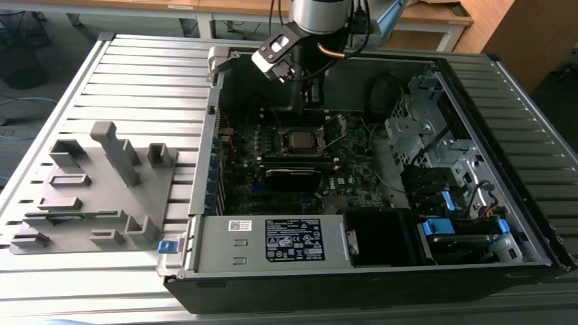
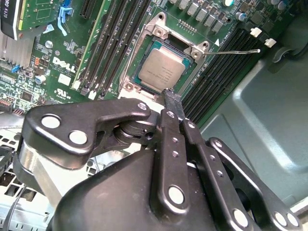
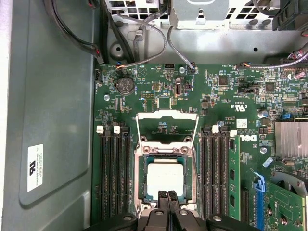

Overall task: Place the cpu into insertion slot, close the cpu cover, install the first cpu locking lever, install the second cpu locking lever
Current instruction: 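Close the cpu cover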

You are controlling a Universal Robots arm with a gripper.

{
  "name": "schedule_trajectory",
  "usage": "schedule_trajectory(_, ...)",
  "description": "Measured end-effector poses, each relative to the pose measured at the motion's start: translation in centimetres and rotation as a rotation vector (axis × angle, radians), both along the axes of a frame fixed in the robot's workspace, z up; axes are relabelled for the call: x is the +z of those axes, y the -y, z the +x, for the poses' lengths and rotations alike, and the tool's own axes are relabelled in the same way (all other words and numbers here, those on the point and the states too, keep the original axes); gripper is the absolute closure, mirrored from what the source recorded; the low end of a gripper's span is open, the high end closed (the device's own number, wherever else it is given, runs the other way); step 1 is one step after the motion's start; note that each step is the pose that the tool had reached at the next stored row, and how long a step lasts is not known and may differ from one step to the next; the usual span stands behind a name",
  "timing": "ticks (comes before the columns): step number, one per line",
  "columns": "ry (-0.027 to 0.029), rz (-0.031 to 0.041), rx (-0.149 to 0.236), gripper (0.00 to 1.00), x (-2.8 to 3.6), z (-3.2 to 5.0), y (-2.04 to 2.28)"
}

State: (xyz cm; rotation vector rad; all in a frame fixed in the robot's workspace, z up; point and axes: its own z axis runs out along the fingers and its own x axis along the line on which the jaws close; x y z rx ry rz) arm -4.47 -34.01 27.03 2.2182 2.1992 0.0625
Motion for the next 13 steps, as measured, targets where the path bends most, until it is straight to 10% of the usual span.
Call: schedule_trajectory(13,0.0001,0.0001,0.0,0.89,0.1,0.0,0.0)
